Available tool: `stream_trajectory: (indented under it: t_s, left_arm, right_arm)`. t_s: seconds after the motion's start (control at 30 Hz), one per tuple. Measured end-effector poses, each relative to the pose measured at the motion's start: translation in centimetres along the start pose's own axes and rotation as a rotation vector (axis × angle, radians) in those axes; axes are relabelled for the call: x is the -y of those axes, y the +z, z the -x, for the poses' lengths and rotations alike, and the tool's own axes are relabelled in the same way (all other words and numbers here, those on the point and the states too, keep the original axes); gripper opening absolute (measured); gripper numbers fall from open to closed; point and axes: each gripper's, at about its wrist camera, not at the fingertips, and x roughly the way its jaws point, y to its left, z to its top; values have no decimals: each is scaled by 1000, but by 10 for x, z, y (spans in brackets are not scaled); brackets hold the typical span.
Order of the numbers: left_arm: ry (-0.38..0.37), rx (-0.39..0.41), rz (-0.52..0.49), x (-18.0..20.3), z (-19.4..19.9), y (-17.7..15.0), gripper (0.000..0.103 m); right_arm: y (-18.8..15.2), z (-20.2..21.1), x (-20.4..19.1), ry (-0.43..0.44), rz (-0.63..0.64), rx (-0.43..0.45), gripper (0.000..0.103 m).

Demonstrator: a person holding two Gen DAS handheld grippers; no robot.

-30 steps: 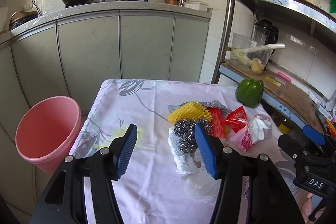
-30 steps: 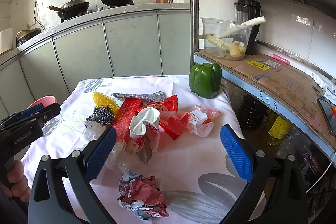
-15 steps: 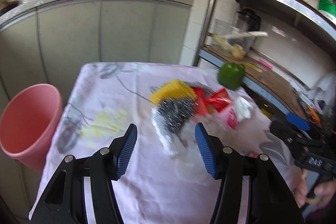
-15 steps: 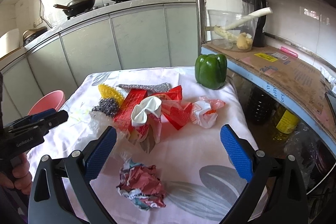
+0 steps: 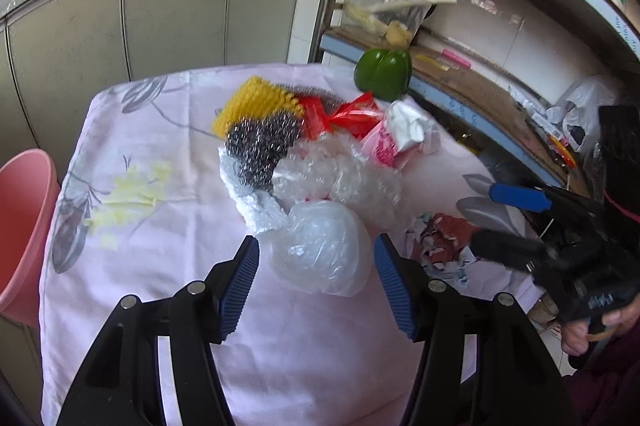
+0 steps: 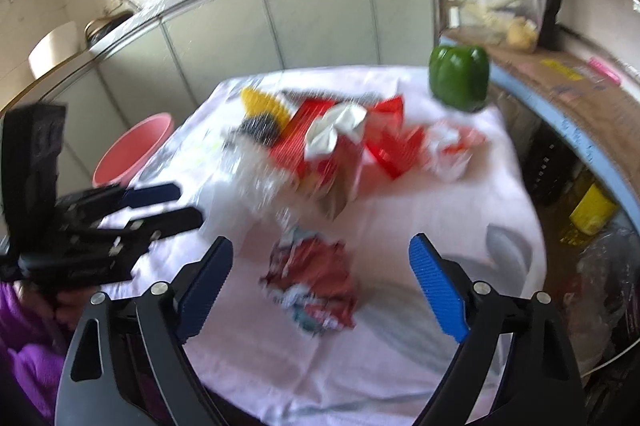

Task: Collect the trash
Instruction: 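Grasp the crumpled pink paper with the right tool while the left tool grasps a clear plastic bag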

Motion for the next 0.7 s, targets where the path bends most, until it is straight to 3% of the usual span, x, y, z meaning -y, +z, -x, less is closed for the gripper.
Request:
stream_trajectory:
  t_s: [0.17, 0.23, 0.33, 0.43, 0.53, 0.7]
  left_arm:
    - [-15, -26, -9, 1, -7, -2, 54]
    - [-25, -25, -16, 2, -7, -3, 36]
    - [-45, -28, -10, 1, -7, -4, 19]
    - [-59, -20, -8, 0, -4, -4, 10]
    - [-63, 2, -8, -1, 1, -4, 7]
    - [-63, 35, -12, -3, 12, -4, 6]
  right_arm:
    - [-6, -8, -1, 19, 0, -33, 90]
    - [-7, -11, -1, 26, -5, -49, 86]
    - [-8, -18, 0, 30, -12, -76, 80]
    - [-10, -24, 1, 32, -22, -107, 70]
    - [-12, -27, 2, 48, -35, -133, 54]
    - [-12, -22, -2, 51, -20, -119, 46]
